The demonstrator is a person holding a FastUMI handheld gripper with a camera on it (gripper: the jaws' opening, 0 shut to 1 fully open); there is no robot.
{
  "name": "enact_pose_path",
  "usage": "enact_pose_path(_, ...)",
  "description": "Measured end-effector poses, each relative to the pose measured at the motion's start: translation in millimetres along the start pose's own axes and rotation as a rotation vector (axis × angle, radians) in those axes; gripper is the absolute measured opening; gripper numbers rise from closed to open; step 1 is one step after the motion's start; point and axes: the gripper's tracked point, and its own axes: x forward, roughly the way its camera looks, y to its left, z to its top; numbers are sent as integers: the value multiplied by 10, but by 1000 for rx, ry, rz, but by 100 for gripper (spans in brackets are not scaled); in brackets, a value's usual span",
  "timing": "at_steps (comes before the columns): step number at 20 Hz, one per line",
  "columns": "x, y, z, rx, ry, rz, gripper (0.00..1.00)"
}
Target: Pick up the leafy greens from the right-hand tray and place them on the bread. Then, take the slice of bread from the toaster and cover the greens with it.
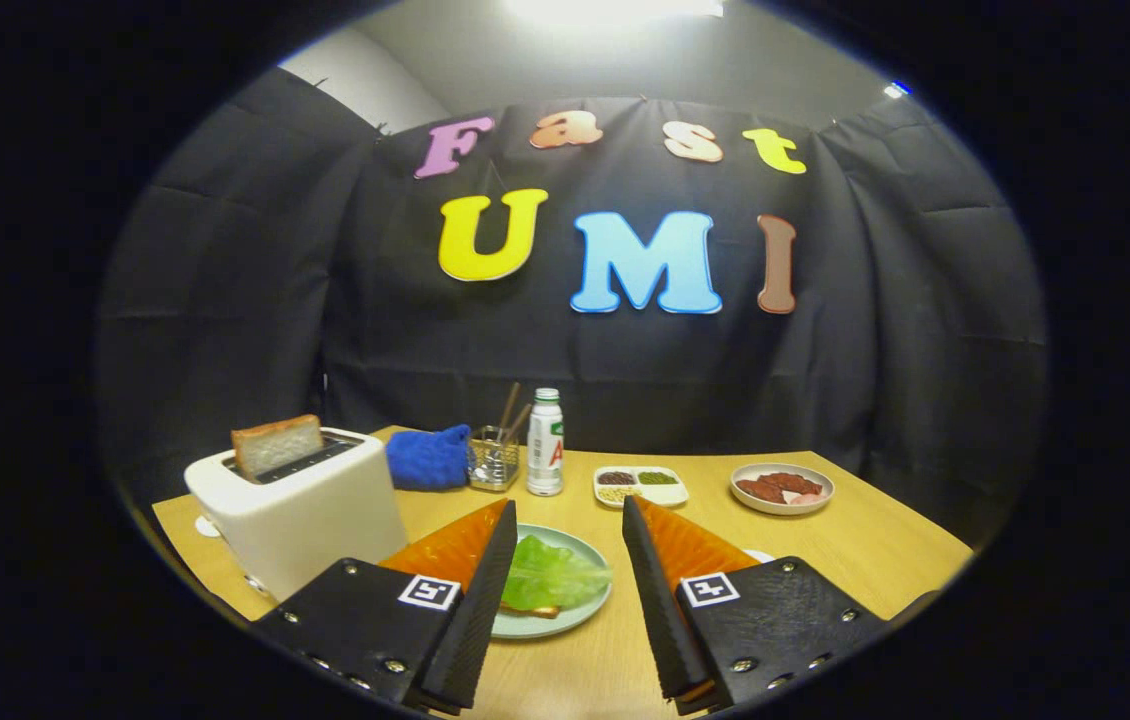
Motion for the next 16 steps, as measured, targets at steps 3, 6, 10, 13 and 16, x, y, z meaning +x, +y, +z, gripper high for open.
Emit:
enact_pose_path(3,-111,328,38,52,-1,69,66)
enact_pose_path(6,-122,555,83,67,9,74,66)
enact_pose_path(10,-86,1065,90,68,34,136,66)
enact_pose_path(13,-41,1424,85,56,48,184,66)
enact_pose_path(16,-13,1751,76,43,58,214,66)
